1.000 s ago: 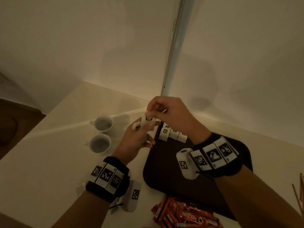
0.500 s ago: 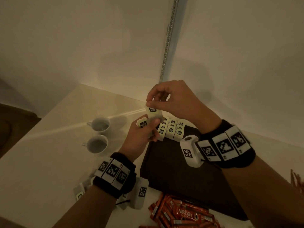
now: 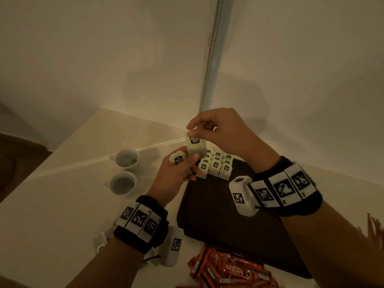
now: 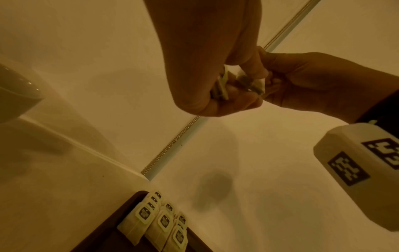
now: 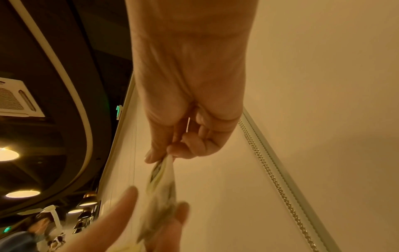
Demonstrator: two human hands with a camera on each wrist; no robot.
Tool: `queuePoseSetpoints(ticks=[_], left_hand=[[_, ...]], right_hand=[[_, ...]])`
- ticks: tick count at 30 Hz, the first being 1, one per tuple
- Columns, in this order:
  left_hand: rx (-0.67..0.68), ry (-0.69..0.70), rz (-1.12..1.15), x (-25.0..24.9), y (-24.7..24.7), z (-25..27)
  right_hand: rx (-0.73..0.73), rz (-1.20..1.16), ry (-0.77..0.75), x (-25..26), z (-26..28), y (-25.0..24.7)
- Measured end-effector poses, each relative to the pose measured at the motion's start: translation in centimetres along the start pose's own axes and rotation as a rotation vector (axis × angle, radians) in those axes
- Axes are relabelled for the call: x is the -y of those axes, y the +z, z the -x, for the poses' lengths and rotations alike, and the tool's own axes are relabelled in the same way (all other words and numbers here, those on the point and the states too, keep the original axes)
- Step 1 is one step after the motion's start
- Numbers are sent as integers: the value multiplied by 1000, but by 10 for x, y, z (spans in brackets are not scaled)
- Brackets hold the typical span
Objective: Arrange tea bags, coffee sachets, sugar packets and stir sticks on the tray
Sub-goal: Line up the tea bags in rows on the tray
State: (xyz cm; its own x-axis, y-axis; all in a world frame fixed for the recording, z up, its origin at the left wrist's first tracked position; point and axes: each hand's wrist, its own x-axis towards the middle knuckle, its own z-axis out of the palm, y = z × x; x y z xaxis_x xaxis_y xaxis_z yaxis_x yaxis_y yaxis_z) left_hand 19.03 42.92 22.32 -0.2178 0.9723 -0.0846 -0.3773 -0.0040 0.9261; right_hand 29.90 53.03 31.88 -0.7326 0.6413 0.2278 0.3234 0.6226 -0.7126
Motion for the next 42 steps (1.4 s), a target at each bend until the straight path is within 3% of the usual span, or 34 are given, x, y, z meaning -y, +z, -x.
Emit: queuePoseSetpoints(ticks=[3, 6, 13, 22, 26, 33, 36, 39, 42], left_hand=[[-59, -113, 38, 2, -9, 0], [-146, -214, 205, 8, -27, 0], [-183, -229, 221, 18, -49, -4], [-180, -244, 196, 26, -53, -9], [-190, -251, 184, 28, -57, -9], [-169, -258, 199, 28, -61, -11], [-98, -298, 223, 25, -57, -13], [-28, -349, 210, 21, -50, -16], [34, -342, 167, 16, -41, -20]], right_hand=[[-13, 0, 38, -14, 7, -1], [88, 103, 130, -47, 20, 3], [329, 185, 523, -139, 56, 44], [88, 145, 644, -203, 47, 76], [69, 176, 668, -214, 34, 83], [69, 211, 672, -223, 26, 90], [-11, 218, 613, -210, 19, 88], [-104, -23, 370, -156, 5, 79], [88, -131, 53, -87, -3, 65]])
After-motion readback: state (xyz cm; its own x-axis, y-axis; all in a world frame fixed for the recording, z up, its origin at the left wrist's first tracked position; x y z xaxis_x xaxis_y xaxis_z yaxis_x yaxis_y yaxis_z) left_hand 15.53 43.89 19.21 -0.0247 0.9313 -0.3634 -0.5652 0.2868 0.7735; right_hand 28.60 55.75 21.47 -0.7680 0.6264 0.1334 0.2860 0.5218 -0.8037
